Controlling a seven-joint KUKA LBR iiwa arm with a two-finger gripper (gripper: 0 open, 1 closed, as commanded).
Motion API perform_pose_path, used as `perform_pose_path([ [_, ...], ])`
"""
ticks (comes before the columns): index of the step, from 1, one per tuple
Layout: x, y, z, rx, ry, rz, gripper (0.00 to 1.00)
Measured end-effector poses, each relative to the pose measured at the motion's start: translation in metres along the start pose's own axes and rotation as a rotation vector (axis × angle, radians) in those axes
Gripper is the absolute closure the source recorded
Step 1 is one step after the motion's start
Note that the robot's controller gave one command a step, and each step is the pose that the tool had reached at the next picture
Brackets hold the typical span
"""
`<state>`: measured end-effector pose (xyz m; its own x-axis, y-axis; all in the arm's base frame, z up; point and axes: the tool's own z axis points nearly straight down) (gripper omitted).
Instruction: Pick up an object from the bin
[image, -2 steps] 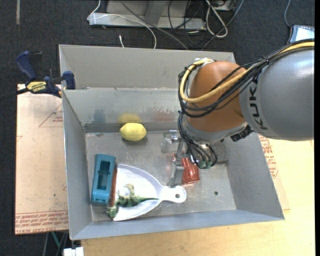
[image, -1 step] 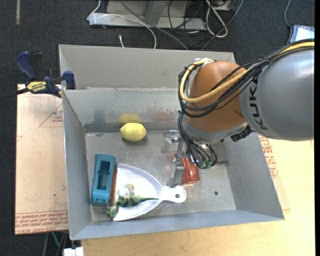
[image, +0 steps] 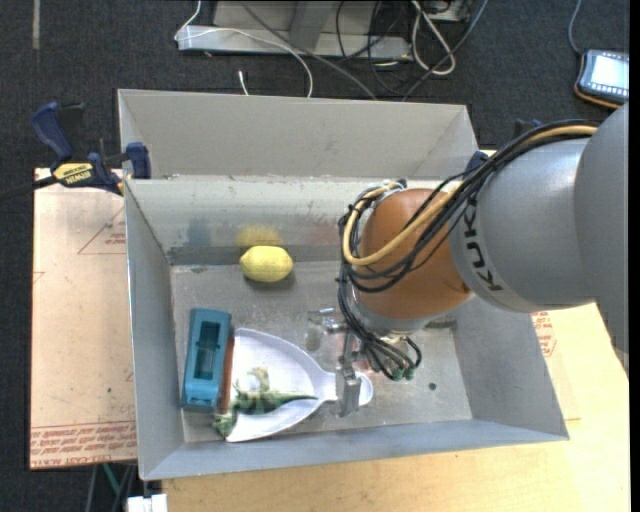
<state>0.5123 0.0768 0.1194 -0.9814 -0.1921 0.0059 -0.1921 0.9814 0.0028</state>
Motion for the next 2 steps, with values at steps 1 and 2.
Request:
perform_pose_path([
  [1,0.005,0.031,0.003,0.000,-0.010,0.064,0.00],
  [2,0.005,0.034,0.019,0.001,-0.013,0.069,0.00],
])
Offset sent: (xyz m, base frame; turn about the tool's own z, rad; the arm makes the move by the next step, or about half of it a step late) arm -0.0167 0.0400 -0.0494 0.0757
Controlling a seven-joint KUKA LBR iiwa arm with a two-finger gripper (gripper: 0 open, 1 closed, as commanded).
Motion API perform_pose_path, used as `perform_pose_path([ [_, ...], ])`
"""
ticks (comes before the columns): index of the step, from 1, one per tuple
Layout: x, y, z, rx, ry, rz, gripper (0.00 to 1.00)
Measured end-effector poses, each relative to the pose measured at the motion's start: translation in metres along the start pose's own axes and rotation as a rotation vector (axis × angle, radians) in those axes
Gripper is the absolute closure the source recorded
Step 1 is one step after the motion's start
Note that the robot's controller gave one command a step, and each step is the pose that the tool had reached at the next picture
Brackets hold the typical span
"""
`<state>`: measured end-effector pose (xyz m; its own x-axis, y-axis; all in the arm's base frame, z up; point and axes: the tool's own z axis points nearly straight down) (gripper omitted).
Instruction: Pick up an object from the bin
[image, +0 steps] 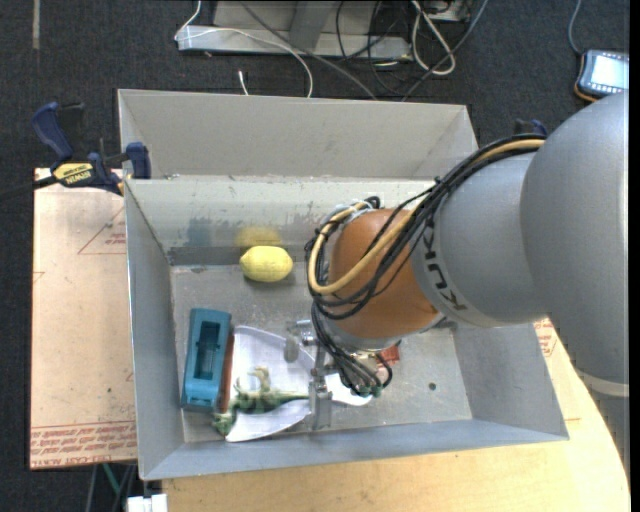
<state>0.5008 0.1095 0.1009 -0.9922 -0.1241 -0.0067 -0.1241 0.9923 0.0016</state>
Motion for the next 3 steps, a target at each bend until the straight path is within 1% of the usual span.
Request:
perform_pose_path([
  [1,-0.030,0.002,0.031,0.000,0.001,-0.239,1.00],
  [2,-0.030,0.002,0.031,0.000,0.000,-0.238,1.00],
  [3,-0.031,0.011,-0.074,-0.001,0.002,-0.218,1.00],
])
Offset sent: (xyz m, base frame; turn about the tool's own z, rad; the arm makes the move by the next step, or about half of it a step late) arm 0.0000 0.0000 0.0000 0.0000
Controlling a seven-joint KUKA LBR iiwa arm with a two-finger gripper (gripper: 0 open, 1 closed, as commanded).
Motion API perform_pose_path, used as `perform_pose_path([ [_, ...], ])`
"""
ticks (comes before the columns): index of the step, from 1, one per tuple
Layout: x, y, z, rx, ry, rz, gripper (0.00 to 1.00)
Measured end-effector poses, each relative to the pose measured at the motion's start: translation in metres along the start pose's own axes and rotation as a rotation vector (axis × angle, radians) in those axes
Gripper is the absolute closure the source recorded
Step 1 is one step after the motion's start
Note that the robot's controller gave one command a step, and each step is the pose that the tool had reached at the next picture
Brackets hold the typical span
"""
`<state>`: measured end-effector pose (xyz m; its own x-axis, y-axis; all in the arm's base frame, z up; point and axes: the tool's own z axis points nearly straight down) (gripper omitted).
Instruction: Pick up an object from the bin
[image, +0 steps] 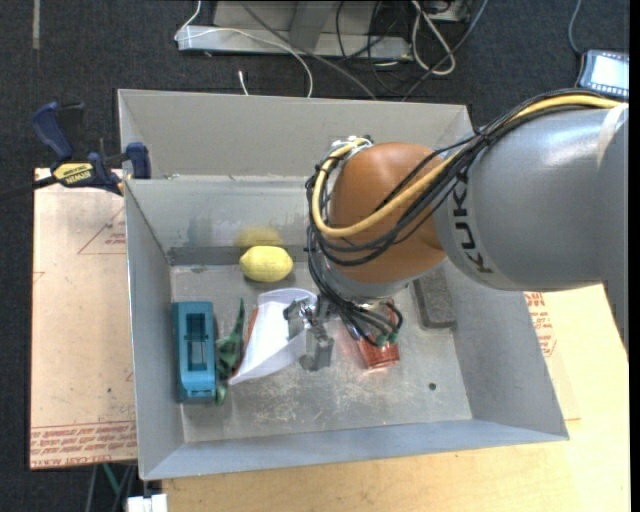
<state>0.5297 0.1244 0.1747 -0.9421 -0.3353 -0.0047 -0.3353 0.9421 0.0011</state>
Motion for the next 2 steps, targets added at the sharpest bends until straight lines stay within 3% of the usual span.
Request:
perform_pose_path([
  [1,0.006,0.009,-0.010,-0.002,0.008,-0.011,1.00],
  [2,-0.006,0.003,-0.119,0.000,-0.010,-0.007,1.00],
])
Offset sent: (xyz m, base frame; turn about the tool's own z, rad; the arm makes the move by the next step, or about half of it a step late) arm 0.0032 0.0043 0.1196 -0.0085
